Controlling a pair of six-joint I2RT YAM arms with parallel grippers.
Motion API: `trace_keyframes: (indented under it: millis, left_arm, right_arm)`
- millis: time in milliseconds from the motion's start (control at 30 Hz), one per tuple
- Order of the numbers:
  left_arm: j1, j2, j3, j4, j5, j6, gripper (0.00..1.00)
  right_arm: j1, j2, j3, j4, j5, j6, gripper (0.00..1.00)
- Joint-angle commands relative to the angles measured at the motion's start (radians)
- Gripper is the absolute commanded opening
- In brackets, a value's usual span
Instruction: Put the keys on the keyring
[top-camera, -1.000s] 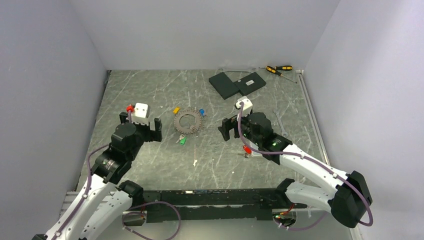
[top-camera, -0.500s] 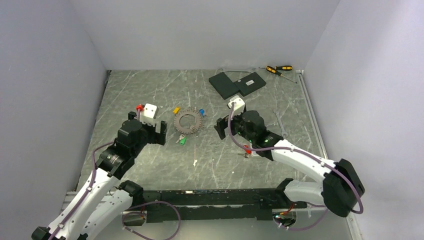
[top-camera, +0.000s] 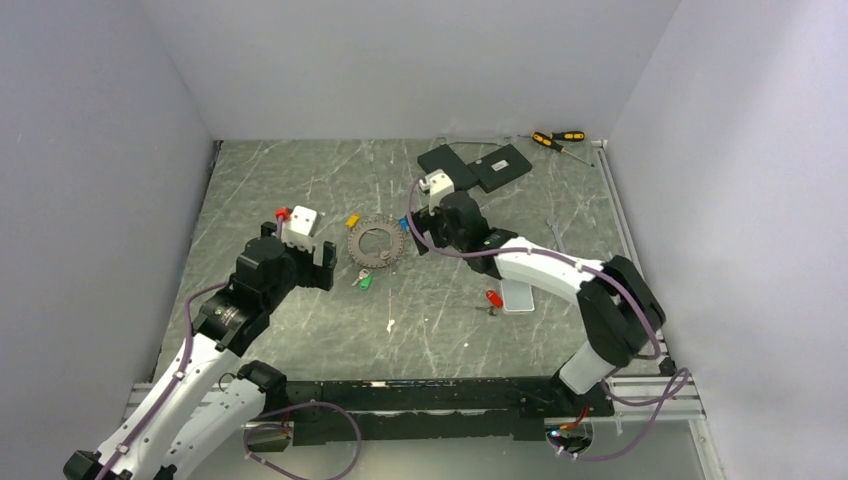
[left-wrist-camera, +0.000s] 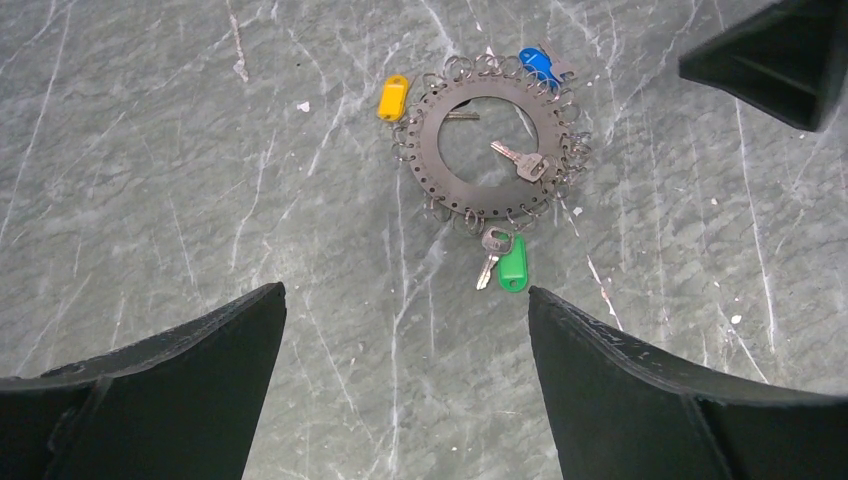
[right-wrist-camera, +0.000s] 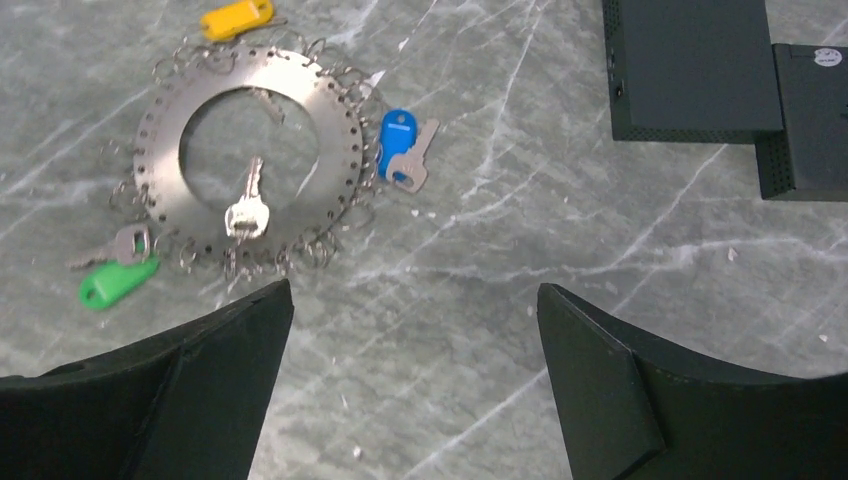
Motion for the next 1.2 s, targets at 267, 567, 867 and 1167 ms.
trace_keyframes:
  millis: [267, 567, 867, 1167]
  left_arm:
    - [0.014, 0.012, 0.048, 0.009, 0.039, -0.002, 0.95]
    - [0.028, 0.021, 0.049, 0.013, 0.037, -0.003, 0.95]
    - [0.036, 0.013, 0.04, 0.025, 0.008, -0.011, 0.94]
    - [0.045, 0.022, 0.042, 0.021, 0.012, -0.013, 0.94]
  right_arm:
    - [-0.001, 0.257, 0.295, -0.124, 0.104, 0.143, 0.87]
    - [0.001, 0.421, 0.433, -0.171, 0.054, 0.191, 0.82]
    - [0.001, 0.445, 0.458, -0.152, 0.053, 0.191, 0.8]
    - [0.045, 0.566, 0.581, -0.198, 0.038, 0.222, 0.79]
